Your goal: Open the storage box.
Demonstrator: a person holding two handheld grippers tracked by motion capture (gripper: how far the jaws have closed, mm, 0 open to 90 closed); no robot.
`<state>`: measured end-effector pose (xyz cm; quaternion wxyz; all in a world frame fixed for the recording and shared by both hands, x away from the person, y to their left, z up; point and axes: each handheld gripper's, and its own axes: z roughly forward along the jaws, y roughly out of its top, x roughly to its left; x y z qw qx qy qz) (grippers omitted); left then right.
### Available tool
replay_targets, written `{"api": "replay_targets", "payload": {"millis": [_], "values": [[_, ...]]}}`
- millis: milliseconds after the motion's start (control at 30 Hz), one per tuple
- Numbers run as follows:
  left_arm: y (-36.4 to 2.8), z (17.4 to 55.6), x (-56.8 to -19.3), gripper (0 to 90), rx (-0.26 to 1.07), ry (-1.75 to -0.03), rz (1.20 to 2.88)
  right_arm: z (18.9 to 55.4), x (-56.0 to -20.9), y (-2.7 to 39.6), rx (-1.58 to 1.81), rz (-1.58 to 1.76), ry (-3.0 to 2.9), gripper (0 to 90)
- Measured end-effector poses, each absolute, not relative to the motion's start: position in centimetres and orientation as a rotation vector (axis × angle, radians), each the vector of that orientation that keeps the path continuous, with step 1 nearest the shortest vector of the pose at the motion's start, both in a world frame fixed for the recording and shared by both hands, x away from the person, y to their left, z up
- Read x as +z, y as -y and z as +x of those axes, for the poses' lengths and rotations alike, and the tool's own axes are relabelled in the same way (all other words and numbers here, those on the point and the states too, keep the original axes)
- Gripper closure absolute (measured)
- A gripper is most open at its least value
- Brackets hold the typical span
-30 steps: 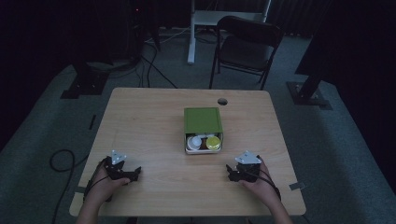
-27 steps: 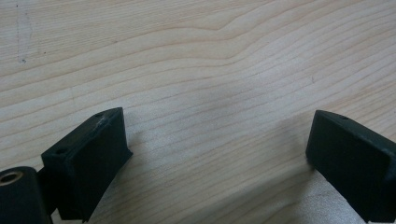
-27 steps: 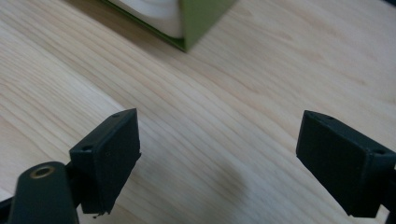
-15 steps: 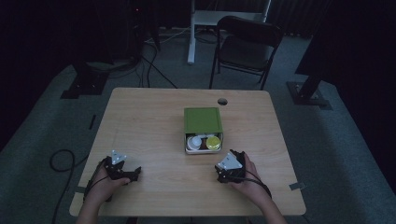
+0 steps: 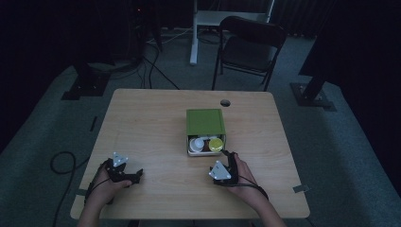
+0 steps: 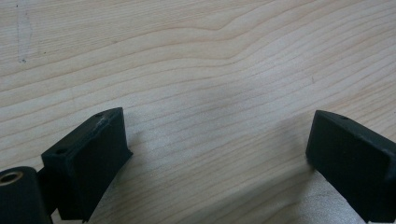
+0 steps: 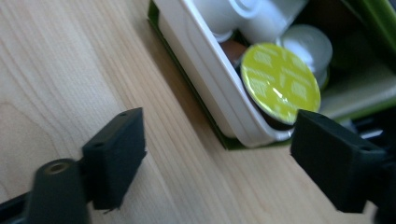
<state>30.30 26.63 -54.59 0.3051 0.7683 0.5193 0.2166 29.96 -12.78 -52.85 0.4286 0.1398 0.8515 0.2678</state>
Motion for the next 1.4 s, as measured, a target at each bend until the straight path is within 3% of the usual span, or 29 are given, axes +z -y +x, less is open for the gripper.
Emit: {"api": "replay_targets", "payload": {"millis": [767, 1400], "values": [[-26.6, 30.3, -54.6, 5.8, 0.574, -1.374, 2.035, 29.9, -53.5, 9.4, 0.486, 0.022, -1.986, 49.7], [-26.6, 30.3, -54.6, 5.8, 0.573, -1.374, 2.035, 31.0, -55.0, 7.6, 0.274, -0.116, -1.913, 58.3]]}}
